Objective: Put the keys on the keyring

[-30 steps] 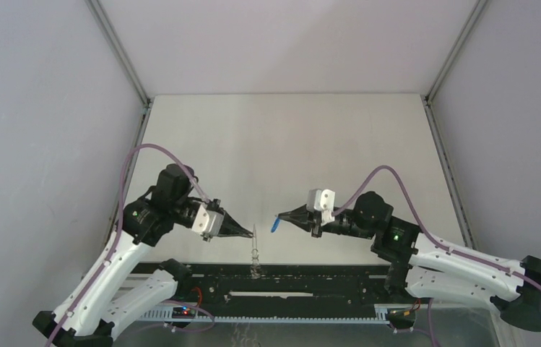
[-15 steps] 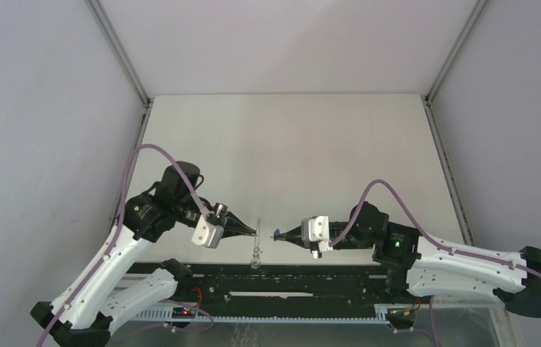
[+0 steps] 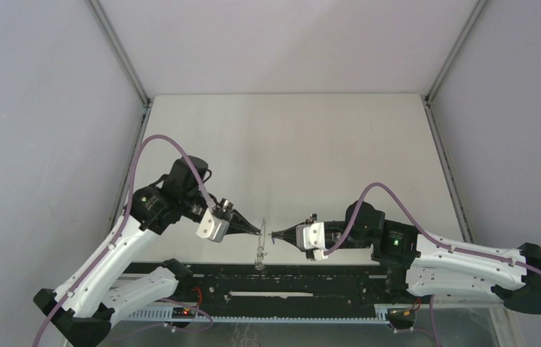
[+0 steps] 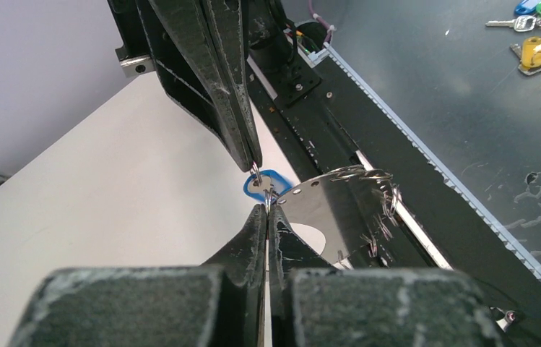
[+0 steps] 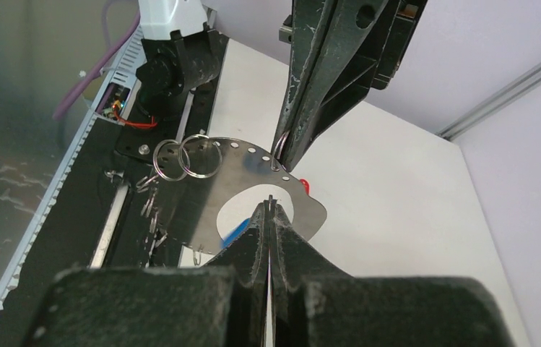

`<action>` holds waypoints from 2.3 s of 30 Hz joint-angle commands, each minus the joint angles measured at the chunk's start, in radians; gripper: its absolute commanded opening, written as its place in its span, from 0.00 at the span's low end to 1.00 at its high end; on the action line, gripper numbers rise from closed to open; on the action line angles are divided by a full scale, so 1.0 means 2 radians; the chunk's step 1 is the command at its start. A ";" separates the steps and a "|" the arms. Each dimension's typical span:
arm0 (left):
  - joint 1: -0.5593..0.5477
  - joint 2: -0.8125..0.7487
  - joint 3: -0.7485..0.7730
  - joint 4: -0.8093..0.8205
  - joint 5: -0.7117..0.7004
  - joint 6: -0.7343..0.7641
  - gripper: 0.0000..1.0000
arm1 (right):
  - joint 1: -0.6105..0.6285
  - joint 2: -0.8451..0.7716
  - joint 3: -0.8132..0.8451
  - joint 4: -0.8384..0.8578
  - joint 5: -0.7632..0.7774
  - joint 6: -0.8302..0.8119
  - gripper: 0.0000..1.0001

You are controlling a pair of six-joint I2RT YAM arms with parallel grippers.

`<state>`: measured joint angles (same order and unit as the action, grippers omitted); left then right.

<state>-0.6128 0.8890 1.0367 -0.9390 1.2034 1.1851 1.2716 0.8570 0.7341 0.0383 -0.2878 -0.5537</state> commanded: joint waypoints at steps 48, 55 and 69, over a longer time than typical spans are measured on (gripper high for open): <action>-0.011 0.004 0.026 0.202 0.085 -0.320 0.00 | -0.009 -0.025 0.054 0.047 -0.036 -0.044 0.00; -0.011 0.006 0.024 0.229 0.083 -0.353 0.00 | -0.011 -0.025 0.054 0.060 -0.021 -0.038 0.00; -0.011 0.000 0.014 0.237 0.086 -0.365 0.00 | -0.016 -0.031 0.054 0.068 -0.016 -0.037 0.00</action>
<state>-0.6300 0.9085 1.0679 -0.4870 1.3392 0.4858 1.2510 0.8150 0.7956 0.1223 -0.3489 -0.6399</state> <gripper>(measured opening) 0.007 0.006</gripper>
